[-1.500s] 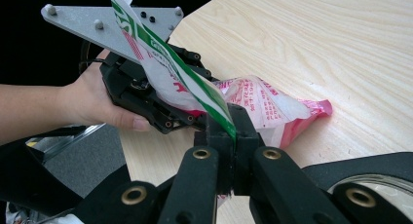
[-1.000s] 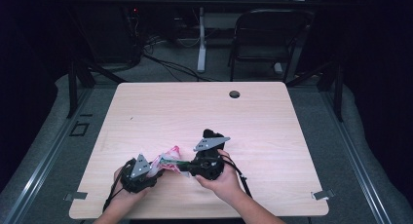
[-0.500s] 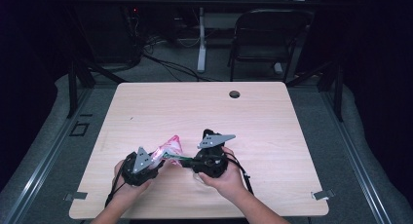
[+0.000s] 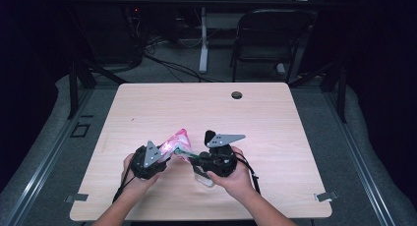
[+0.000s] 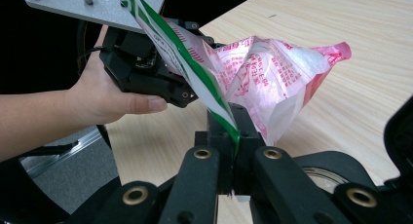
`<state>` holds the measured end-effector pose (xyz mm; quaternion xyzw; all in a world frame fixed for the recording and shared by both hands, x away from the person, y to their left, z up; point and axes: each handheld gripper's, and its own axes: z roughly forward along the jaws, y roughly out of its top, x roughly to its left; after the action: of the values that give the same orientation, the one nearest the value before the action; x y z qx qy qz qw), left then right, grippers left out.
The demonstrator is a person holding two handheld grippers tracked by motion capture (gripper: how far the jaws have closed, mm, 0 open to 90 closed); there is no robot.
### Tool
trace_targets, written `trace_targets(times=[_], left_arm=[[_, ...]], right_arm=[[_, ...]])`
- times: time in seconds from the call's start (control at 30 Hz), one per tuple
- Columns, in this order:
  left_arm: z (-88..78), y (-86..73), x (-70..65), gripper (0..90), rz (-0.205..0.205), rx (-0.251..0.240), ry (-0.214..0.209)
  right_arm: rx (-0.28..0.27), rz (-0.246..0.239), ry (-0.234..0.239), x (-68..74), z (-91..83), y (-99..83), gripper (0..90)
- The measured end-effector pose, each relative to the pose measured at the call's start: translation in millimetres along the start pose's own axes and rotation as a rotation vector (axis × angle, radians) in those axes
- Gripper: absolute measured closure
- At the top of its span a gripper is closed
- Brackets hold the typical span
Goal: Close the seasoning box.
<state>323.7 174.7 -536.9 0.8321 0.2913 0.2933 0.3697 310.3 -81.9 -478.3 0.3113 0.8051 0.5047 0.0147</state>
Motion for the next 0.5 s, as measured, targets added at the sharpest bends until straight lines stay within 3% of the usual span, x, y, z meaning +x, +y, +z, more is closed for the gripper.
trace_targets(times=[0.17,0.5], left_arm=[[3.1,5.2,0.7,59.8,0.007,-0.011,0.006],[12.2,19.7,0.2,59.8,0.07,-0.051,0.049]], right_arm=[[-0.012,0.007,-0.007,-2.6,-2.4,-0.5,90.0],[-0.037,0.026,-0.03,-10.1,-11.3,-0.5,90.0]])
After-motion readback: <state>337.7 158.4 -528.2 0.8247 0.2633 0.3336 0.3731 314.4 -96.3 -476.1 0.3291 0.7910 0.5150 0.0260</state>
